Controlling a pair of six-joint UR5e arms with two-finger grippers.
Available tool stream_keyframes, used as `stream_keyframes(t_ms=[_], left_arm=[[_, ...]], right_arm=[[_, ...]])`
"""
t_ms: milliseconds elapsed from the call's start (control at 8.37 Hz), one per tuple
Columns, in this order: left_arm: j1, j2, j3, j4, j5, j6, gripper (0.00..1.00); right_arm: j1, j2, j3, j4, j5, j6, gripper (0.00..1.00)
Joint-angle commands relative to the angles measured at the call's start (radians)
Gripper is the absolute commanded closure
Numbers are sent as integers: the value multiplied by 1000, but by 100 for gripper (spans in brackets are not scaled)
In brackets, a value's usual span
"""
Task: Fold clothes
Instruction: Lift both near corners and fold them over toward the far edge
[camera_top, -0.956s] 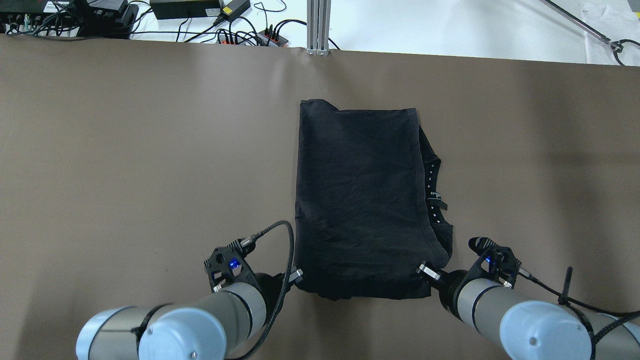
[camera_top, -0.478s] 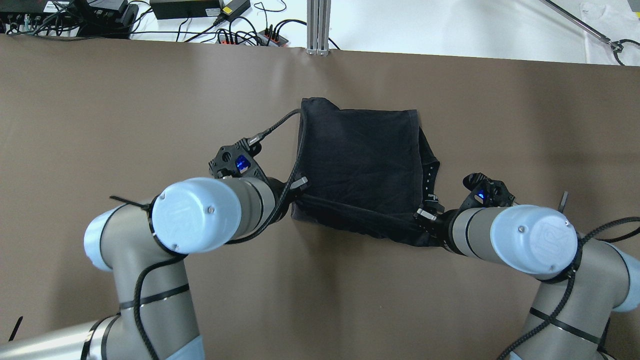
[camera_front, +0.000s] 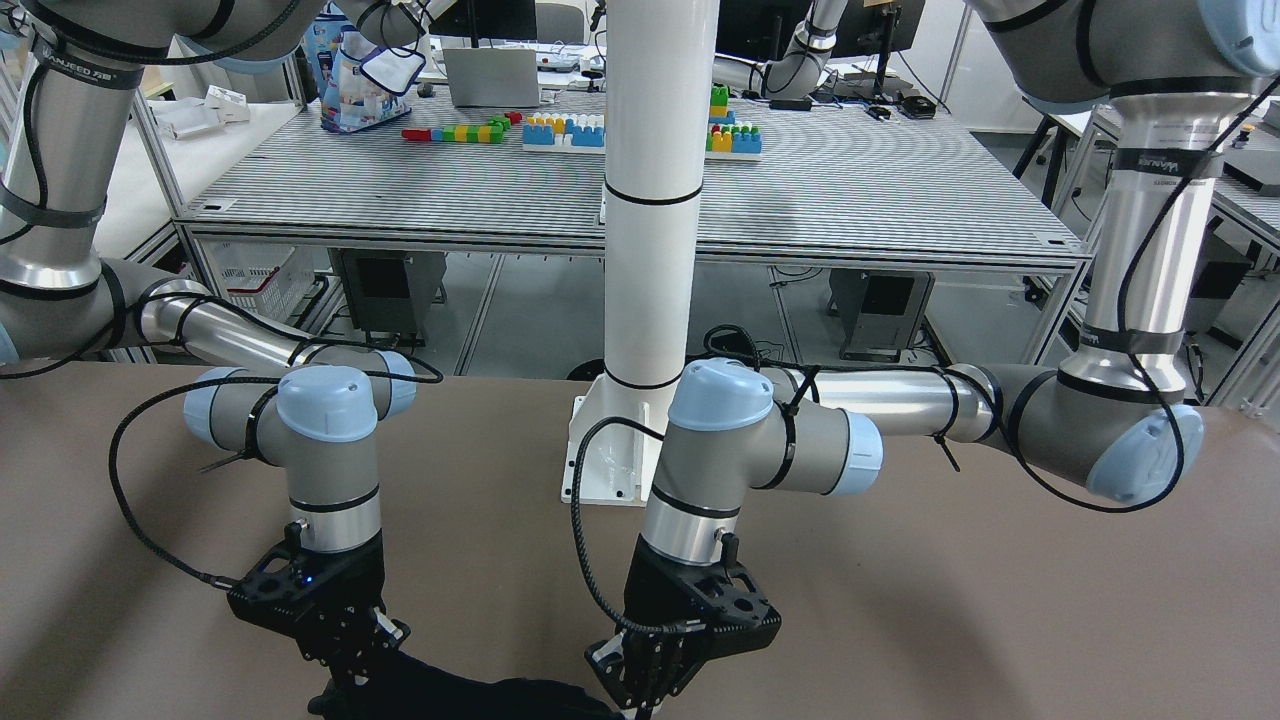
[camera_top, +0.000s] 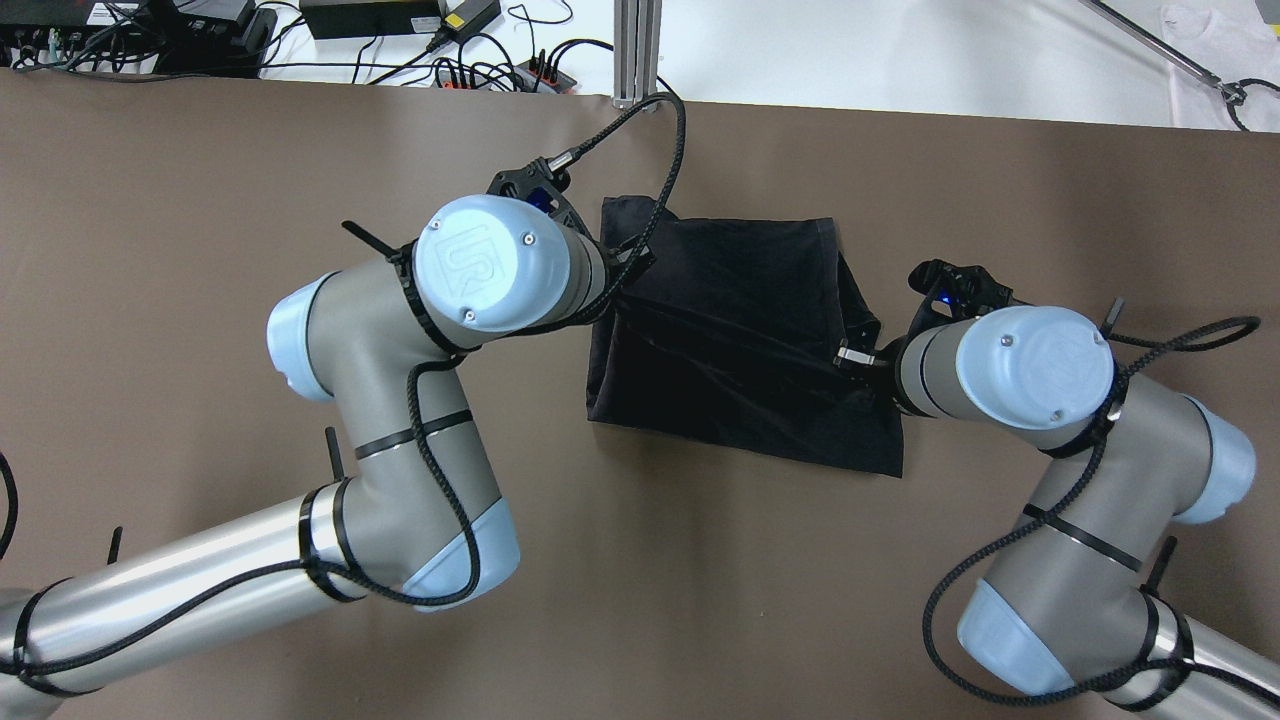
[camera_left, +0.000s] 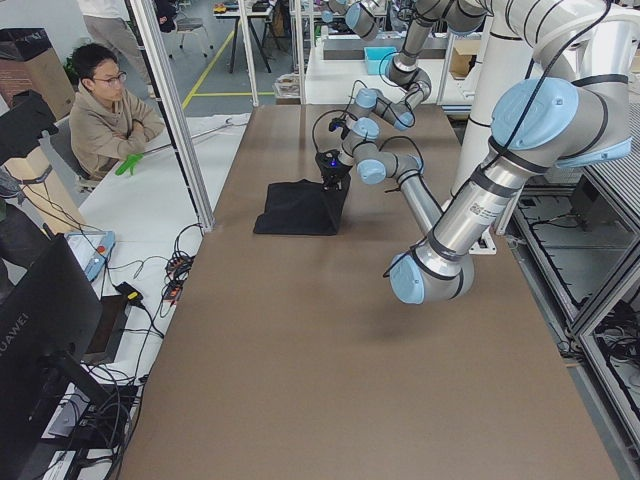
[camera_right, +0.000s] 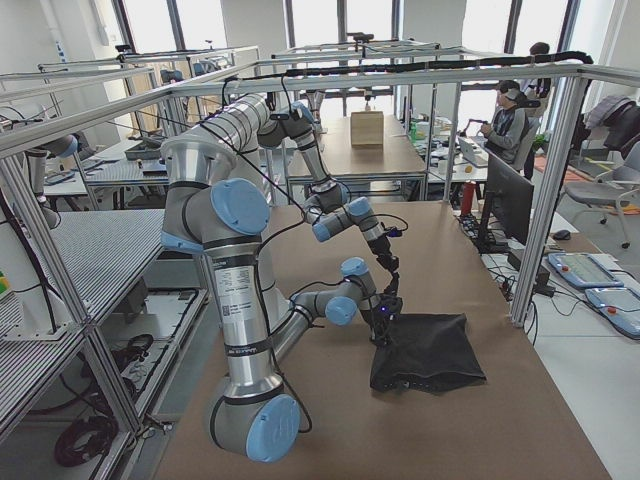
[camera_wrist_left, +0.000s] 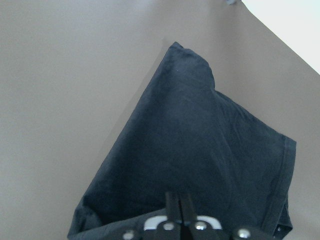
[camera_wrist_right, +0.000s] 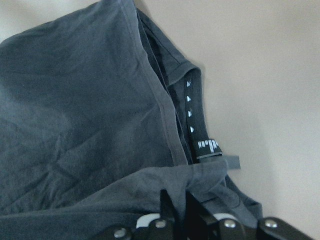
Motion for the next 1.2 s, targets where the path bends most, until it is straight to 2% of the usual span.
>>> stream_keyframes(t_ms=[0, 239, 359, 598, 717, 837, 956, 1076], left_arm=[[-83, -81, 255, -147, -65, 42, 100], [-116, -174, 506, -302, -70, 45, 100], [-123, -196, 565, -329, -71, 53, 100], [-143, -216, 724, -480, -70, 82, 100], [-155, -246, 794, -501, -71, 114, 48], [-158, -262, 825, -502, -65, 164, 0], [-164, -262, 827, -502, -62, 166, 0], [-164, -262, 827, -502, -60, 166, 0]], right_arm=[[72, 111, -190, 11, 1, -94, 100], [119, 176, -377, 136, 9, -148, 100], [128, 206, -473, 198, 9, -168, 100], [152, 294, -641, 285, 9, -201, 100], [169, 311, -723, 386, 8, -239, 92], [174, 314, -798, 492, -3, -360, 8], [204, 338, -828, 529, -5, -507, 5], [218, 384, -863, 528, -5, -561, 5]])
